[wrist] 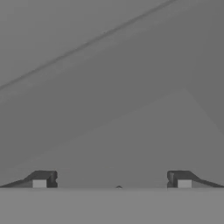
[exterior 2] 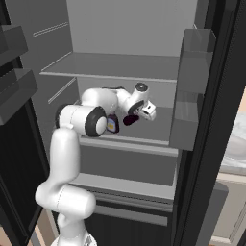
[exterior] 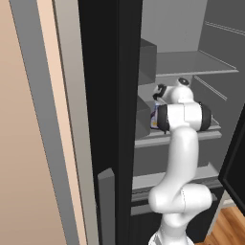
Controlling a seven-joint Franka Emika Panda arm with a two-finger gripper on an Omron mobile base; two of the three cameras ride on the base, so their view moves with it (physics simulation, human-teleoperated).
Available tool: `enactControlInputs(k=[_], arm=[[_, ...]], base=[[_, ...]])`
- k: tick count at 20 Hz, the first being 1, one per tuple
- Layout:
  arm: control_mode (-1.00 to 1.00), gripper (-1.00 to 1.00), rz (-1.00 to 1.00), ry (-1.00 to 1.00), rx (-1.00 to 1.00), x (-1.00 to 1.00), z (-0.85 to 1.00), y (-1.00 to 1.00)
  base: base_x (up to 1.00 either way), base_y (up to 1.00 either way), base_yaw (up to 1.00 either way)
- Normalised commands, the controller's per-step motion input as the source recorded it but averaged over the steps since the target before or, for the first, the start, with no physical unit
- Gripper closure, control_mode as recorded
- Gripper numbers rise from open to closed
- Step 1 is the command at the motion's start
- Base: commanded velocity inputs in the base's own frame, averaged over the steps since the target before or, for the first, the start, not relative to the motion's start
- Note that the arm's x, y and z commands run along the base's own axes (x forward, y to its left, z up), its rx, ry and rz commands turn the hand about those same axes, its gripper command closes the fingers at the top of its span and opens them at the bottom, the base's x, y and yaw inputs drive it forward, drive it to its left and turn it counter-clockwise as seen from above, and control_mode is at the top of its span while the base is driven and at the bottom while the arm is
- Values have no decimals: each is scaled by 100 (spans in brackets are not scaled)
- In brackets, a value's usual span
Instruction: Pick eggplant from the fridge and place it on the plate on the counter.
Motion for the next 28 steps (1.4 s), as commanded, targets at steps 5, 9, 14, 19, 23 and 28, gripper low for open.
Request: enactControlInputs(k=[5,9,14,19,23,28], arm=[[-100,-100,0,18,4,15,-14,0],[-100,-100,0,16,2,4,-9,1],[-100,-100,0,7,0,-21,0,13],[-100,-100,-5,3,0,-44,0,3],[-100,-100,-10,1,0,-50,0,2],[-100,-100,-4,0,0,-37,-12,21]], base=[[0,0,0],[0,0,0],[0,0,0],[0,0,0],[0,0,0],[0,0,0]])
